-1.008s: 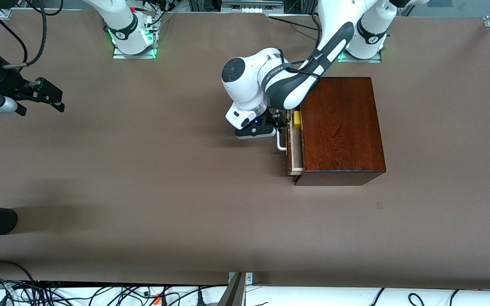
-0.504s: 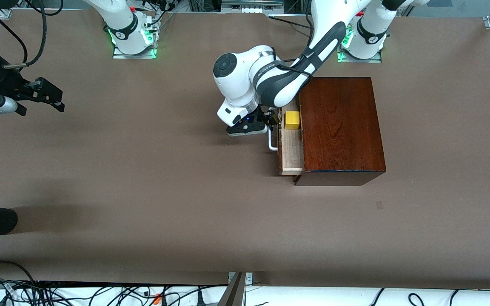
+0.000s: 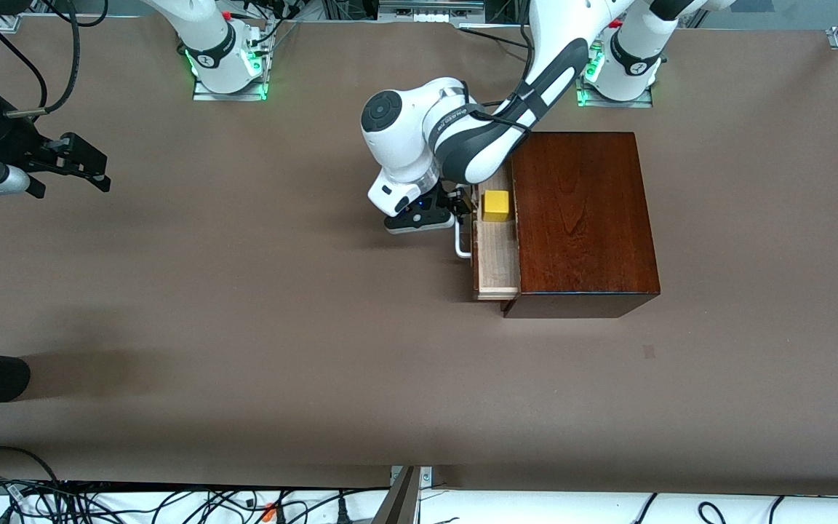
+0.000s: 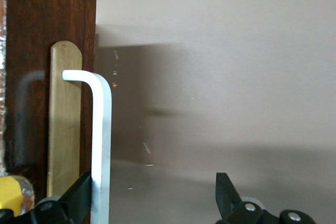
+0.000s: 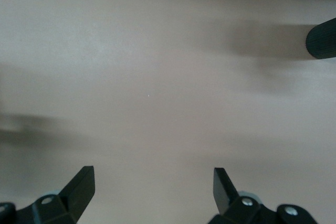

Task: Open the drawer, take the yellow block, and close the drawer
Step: 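Pull the drawer out of the box with the left gripper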

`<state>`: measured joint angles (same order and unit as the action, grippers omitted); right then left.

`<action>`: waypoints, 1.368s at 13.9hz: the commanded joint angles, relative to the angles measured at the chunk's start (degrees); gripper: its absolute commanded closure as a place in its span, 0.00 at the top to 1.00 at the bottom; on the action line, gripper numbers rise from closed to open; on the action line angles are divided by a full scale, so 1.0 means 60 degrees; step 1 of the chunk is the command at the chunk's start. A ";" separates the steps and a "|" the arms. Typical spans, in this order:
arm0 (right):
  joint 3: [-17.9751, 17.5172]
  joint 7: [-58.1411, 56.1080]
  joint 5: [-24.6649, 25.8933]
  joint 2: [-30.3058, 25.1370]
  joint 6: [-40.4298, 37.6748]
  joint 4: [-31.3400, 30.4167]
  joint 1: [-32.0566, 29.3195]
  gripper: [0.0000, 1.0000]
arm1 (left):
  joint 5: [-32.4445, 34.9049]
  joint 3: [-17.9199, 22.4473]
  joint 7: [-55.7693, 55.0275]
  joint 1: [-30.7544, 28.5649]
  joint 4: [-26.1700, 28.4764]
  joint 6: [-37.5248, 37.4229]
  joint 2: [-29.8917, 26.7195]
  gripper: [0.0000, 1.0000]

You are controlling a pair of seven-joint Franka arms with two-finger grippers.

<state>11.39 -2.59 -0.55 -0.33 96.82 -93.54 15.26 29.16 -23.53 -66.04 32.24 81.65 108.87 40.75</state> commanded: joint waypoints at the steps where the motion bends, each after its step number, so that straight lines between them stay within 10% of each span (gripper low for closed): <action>1: -0.0023 0.0006 -0.0100 0.0084 -0.0081 0.0195 -0.0039 1.00 | -0.0011 -0.0077 -0.0242 0.0324 -0.0864 0.0034 0.0532 1.00; 19: -0.0023 0.0006 -0.0100 0.0084 -0.0096 0.0195 -0.0054 1.00 | -0.0523 -0.0092 -0.0375 0.0633 -0.2007 0.0051 0.0886 1.00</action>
<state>11.39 -2.58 -0.55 -0.32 96.81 -93.54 15.26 27.70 -24.01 -68.30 36.08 72.12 110.49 45.59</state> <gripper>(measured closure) 0.000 0.000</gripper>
